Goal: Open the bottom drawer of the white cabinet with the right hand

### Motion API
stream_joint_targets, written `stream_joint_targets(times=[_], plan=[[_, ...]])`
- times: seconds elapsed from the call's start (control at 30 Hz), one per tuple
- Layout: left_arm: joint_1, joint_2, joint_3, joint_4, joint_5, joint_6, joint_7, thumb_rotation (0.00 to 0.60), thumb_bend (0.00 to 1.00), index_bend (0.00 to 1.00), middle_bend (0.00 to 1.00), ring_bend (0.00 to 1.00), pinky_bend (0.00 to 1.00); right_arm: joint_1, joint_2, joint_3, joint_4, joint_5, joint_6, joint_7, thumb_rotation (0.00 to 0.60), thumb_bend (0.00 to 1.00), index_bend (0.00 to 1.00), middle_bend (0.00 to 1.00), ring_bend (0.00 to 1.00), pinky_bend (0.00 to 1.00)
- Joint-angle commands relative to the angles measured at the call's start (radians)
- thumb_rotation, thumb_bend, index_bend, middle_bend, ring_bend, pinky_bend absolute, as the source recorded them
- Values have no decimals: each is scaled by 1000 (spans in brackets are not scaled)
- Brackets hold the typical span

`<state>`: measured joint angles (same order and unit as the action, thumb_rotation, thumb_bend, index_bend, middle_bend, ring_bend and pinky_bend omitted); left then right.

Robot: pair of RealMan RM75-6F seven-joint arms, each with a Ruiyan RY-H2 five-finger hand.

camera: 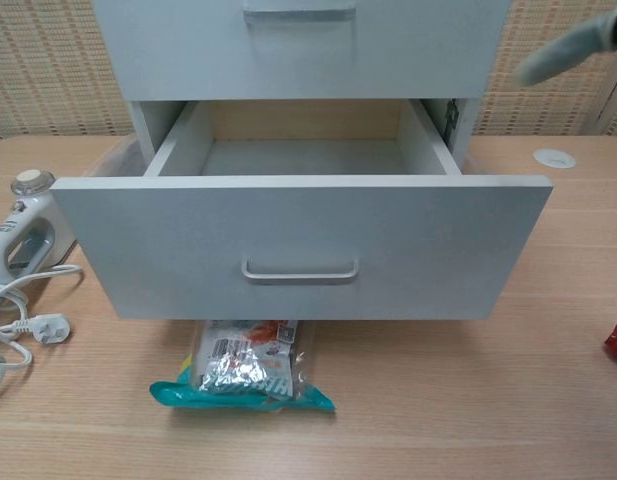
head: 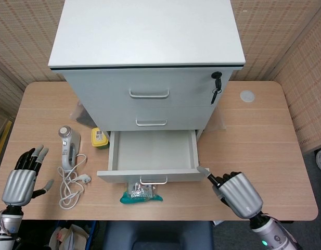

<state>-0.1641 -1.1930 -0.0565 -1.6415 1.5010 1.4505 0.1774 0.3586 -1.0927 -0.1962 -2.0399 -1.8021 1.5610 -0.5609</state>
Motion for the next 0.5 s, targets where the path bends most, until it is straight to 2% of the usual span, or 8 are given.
stream_joint_targets(times=[0.03,0.13,0.33,0.43,0.5], plan=[[1,0,0,-1,-1,1,1,600,249,0,0,0,92,-76,73,14,30,4,95,72,600,405,170,693,691,810],[4,1,0,-4,-3,5,4,600,249,0,0,0,92,-116,96,35,79,58,135,135,600,362,170,612,601,733],[9,2,-3,-13,-10,14,13,600,249,0,0,0,92,-182,81,68,199,170,151,259,600,278,164,331,306,481],[12,2,-3,-21,-10,21,20,600,249,0,0,0,92,-209,57,84,260,211,149,305,600,271,143,258,240,416],[14,1,-3,-25,-10,26,25,600,249,0,0,0,92,-225,44,90,287,234,142,324,600,270,137,251,236,413]])
